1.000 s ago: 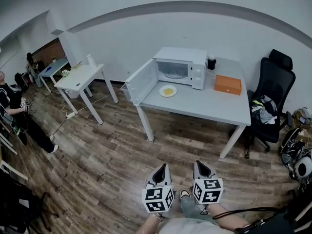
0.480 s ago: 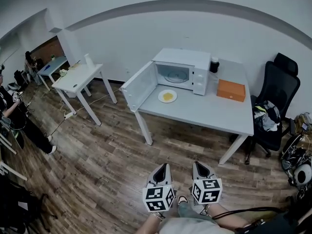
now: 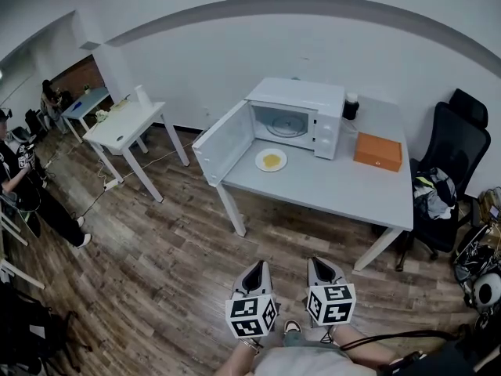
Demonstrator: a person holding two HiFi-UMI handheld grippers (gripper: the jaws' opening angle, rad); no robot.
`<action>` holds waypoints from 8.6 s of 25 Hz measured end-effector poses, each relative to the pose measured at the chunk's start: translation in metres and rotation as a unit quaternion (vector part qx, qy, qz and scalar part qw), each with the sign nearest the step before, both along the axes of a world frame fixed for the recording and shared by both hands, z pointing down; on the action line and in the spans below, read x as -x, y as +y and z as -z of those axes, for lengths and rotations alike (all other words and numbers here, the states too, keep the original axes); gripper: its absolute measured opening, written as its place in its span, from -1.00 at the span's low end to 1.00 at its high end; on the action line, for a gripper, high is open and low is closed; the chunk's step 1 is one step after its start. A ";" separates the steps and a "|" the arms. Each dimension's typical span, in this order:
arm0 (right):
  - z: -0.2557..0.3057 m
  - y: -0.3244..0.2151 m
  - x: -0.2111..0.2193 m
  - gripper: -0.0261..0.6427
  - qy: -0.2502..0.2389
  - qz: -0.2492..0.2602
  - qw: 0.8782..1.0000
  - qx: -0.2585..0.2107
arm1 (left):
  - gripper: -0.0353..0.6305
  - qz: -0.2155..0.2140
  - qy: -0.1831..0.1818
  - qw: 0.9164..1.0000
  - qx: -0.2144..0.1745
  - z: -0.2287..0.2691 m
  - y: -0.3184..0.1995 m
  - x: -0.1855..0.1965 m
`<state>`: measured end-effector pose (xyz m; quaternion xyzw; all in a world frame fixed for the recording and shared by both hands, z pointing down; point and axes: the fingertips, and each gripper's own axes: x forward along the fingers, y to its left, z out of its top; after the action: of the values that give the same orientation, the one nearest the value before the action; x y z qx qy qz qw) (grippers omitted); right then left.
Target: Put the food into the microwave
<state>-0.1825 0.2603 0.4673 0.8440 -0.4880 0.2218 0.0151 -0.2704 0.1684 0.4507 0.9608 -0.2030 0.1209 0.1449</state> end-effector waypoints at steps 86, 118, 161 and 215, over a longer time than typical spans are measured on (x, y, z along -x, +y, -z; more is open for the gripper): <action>-0.021 -0.313 -0.266 -0.87 -0.036 0.002 0.999 0.016 | -0.88 -0.021 -0.039 0.999 0.013 -0.023 -0.309 -0.261; -0.030 -0.360 -0.332 -0.87 -0.046 -0.045 0.998 0.027 | -0.88 -0.079 -0.060 0.994 0.034 -0.046 -0.361 -0.338; -0.078 -0.359 -0.363 -0.83 -0.081 0.005 0.994 0.072 | -0.68 -0.064 -0.127 0.985 0.101 -0.102 -0.345 -0.375; -0.184 -0.391 -0.415 -0.82 -0.166 -0.022 0.979 0.116 | -0.68 -0.013 -0.203 0.964 0.171 -0.208 -0.404 -0.400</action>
<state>0.2327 -0.1309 0.6511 0.7985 -0.4362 0.4139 0.0272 0.1292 -0.2358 0.6586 0.8798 -0.1920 0.3480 0.2608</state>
